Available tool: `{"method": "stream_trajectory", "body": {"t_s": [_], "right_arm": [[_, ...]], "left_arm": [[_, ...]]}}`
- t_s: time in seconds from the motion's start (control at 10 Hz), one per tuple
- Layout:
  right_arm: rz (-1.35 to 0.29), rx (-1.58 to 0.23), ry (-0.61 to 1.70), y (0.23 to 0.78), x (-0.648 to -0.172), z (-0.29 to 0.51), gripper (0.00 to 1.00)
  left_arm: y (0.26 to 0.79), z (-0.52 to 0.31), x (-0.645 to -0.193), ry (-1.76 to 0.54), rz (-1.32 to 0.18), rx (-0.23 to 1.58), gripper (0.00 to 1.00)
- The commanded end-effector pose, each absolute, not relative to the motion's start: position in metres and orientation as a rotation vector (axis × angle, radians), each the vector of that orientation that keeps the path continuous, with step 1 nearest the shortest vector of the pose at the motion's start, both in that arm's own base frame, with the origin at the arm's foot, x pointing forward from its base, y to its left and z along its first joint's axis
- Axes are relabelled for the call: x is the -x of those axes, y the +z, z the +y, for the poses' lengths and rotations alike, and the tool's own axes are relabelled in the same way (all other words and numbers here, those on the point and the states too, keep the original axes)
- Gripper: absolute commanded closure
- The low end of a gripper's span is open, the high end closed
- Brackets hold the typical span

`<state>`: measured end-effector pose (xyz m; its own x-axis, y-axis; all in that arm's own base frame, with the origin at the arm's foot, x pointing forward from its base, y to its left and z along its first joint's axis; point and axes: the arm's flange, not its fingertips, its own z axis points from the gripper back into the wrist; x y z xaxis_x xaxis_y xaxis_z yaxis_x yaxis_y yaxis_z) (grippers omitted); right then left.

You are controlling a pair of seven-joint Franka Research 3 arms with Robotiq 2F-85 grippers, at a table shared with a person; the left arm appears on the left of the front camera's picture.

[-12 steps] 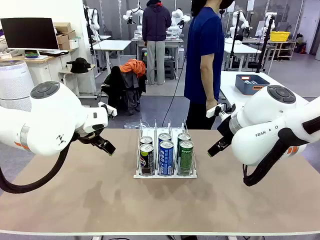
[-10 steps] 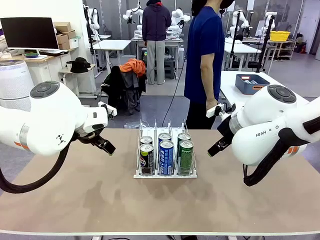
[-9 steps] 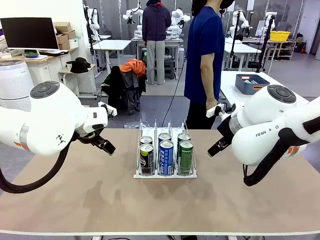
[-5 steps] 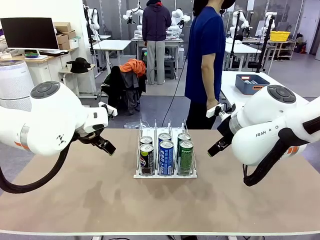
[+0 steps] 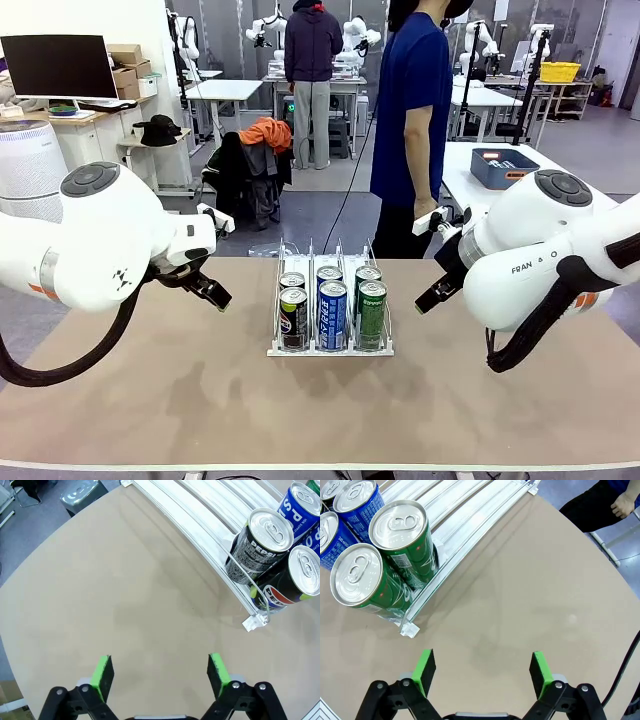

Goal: Fill the beverage cans into the dispenser.
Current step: Pick up the Ionic drink handed by the human.

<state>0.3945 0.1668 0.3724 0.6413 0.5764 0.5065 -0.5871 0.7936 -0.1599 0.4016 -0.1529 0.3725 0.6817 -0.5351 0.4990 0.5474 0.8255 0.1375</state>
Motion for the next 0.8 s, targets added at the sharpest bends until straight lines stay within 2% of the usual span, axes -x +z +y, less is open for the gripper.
{"method": "stream_trajectory", "body": {"t_s": [0.0,0.2,0.3,0.5,0.7], "right_arm": [[-0.570,-0.020,0.663,0.372,-0.395,0.167,0.00],[-0.570,-0.020,0.663,0.372,-0.395,0.167,0.00],[-0.525,-0.069,0.695,0.386,-0.401,0.161,0.00],[-0.461,-0.215,0.708,0.409,-0.398,0.158,0.00],[-0.386,-0.261,0.803,0.428,-0.401,0.148,0.00]], "left_arm": [[0.372,-0.152,-0.402,-0.604,-0.552,0.024,0.00],[0.372,-0.153,-0.402,-0.607,-0.552,0.024,0.00],[0.382,-0.152,-0.403,-0.667,-0.532,0.093,0.00],[0.399,-0.131,-0.404,-0.732,-0.382,0.200,0.00],[0.410,-0.126,-0.407,-0.777,-0.365,0.313,0.00]]}}
